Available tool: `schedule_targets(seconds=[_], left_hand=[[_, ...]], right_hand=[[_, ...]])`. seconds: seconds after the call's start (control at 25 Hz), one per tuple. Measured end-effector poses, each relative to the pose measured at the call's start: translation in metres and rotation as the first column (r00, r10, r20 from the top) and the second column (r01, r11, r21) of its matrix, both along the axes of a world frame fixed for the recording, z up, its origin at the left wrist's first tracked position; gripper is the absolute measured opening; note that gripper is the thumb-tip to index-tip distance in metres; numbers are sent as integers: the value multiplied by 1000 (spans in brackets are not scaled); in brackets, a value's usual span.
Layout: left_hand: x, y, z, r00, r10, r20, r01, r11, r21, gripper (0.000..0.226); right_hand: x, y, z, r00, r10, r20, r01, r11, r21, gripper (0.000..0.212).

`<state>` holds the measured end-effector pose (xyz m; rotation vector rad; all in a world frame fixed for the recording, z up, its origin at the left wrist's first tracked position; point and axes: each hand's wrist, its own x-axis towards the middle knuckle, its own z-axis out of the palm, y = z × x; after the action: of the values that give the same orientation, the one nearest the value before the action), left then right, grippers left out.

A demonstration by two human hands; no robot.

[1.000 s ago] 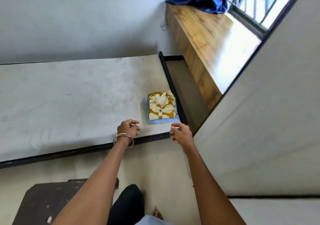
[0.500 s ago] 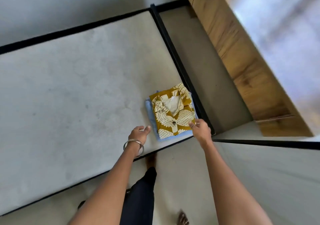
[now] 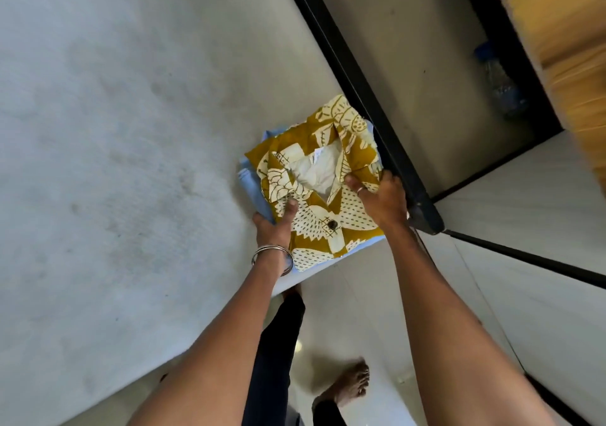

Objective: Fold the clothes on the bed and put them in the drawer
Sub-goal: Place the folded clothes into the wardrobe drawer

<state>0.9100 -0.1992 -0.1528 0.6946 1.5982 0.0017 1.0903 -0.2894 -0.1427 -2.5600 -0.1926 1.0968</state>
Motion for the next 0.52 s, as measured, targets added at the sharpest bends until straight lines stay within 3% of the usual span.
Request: schedule_targets(seconds=[0.08, 0.24, 0.32, 0.4, 0.52], left_hand=[[3, 2, 4, 994, 66, 92, -60, 996, -66, 71], [0, 20, 24, 988, 33, 149, -3, 979, -203, 92], [-6, 16, 45, 984, -14, 179, 50, 979, -198, 89], [-14, 4, 76, 970, -64, 233, 108, 977, -182, 80], [-27, -31, 124, 958, -160, 239, 188, 977, -101, 86]], right_hand=[[7, -2, 7, 993, -49, -103, 54, 997, 48, 77], [8, -12, 34, 952, -96, -290, 133, 985, 111, 61], [-5, -27, 55, 903, -163, -397, 251, 951, 181, 63], [-22, -54, 76, 842, -234, -485, 396, 880, 264, 65], [-56, -116, 116, 782, -316, -537, 570, 712, 411, 47]])
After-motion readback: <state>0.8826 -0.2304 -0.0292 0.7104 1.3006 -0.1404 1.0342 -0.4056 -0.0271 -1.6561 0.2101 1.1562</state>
